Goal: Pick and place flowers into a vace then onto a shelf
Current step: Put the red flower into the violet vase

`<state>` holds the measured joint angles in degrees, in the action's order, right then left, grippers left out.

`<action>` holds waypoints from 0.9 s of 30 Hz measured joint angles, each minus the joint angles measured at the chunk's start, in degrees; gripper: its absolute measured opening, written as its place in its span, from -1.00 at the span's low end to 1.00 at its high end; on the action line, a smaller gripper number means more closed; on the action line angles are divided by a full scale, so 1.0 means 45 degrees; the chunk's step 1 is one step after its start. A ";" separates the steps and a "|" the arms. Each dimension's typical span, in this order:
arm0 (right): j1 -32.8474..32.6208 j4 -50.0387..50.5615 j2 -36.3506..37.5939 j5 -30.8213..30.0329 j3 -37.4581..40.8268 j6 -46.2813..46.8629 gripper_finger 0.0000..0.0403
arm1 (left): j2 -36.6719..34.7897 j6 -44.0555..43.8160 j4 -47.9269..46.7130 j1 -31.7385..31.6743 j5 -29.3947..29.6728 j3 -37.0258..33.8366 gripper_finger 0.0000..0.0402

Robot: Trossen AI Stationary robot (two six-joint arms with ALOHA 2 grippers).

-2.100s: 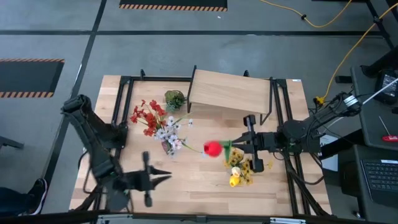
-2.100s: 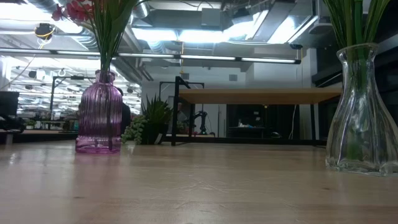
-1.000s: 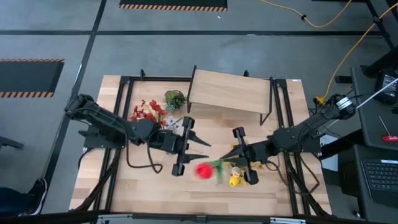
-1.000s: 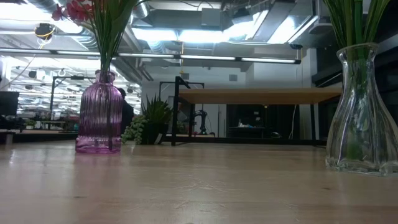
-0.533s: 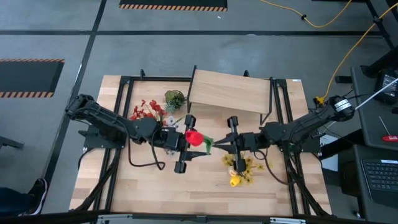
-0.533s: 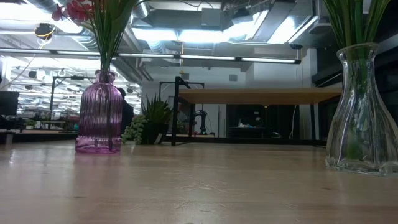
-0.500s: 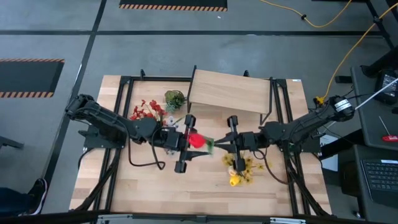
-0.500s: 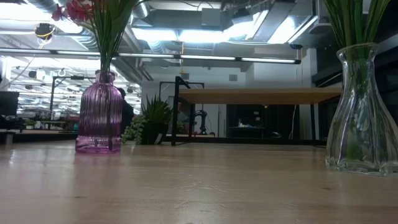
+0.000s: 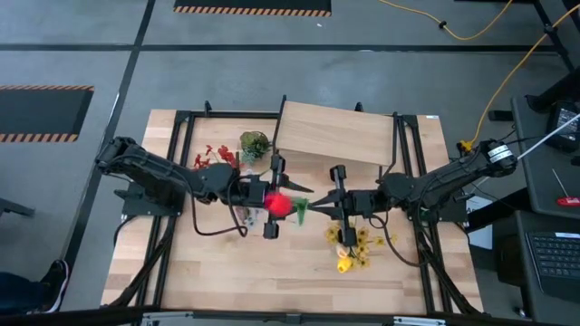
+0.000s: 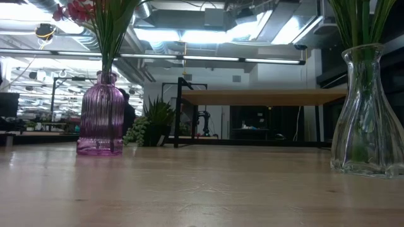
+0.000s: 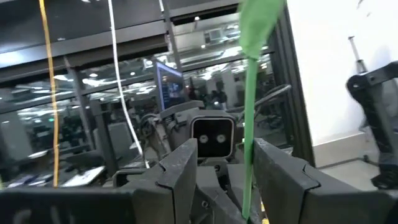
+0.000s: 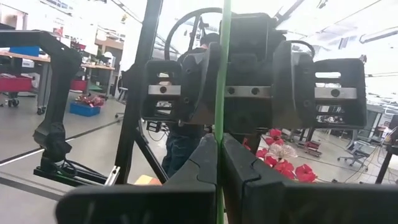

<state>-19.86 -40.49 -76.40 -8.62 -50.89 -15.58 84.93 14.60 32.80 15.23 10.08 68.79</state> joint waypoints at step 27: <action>0.0345 0.0164 0.0000 0.0050 0.0000 -0.0043 -1.00 | -0.0015 -0.1086 -0.1087 -0.0002 -0.0935 0.0005 -0.63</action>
<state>-18.31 -39.75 -76.40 -8.39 -50.89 -15.77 84.86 9.72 27.91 15.22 5.87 68.82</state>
